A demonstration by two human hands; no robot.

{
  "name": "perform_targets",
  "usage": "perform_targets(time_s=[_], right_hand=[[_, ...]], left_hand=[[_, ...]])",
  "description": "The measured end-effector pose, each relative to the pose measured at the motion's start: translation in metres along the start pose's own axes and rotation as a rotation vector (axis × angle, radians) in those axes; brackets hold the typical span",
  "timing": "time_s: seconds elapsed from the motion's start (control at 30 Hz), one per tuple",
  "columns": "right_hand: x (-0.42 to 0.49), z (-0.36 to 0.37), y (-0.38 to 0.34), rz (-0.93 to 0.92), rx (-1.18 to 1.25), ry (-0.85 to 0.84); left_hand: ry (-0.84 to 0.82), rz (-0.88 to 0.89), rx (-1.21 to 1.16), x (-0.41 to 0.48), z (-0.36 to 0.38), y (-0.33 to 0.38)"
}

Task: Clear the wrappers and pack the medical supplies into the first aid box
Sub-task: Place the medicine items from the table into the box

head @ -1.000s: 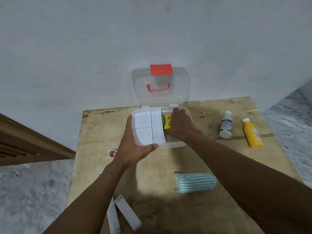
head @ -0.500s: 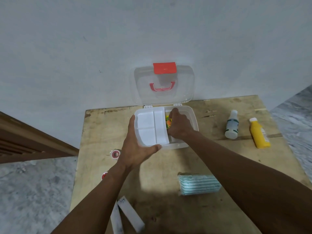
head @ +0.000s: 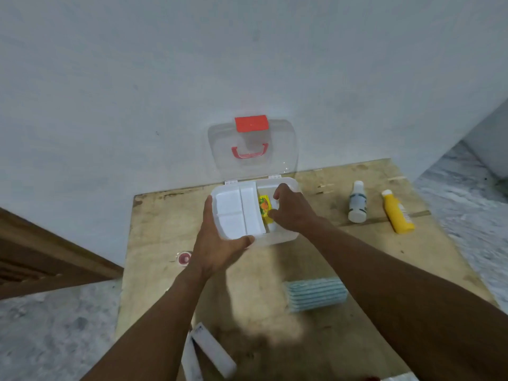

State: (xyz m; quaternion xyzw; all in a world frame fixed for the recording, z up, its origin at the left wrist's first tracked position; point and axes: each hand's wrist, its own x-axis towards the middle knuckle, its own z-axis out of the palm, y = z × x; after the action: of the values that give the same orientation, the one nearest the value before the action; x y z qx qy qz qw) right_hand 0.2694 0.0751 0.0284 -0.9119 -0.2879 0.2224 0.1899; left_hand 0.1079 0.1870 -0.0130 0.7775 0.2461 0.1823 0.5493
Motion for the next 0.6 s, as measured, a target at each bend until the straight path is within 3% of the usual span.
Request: perform_targets(time_s=[0.33,0.43,0.6], right_hand=[[-0.091,-0.019,0.018,0.023,0.058,0.321],[-0.119,-0.012,0.037,0.051,-0.019,0.217],[-0.145,0.000,0.077,0.047,-0.293,-0.102]], left_hand=[[-0.025,-0.090,-0.004,-0.005,-0.003,-0.003],[-0.026,-0.112,0.016,-0.005,-0.004,-0.003],[-0.014,-0.110,0.018,-0.005,-0.001,-0.005]])
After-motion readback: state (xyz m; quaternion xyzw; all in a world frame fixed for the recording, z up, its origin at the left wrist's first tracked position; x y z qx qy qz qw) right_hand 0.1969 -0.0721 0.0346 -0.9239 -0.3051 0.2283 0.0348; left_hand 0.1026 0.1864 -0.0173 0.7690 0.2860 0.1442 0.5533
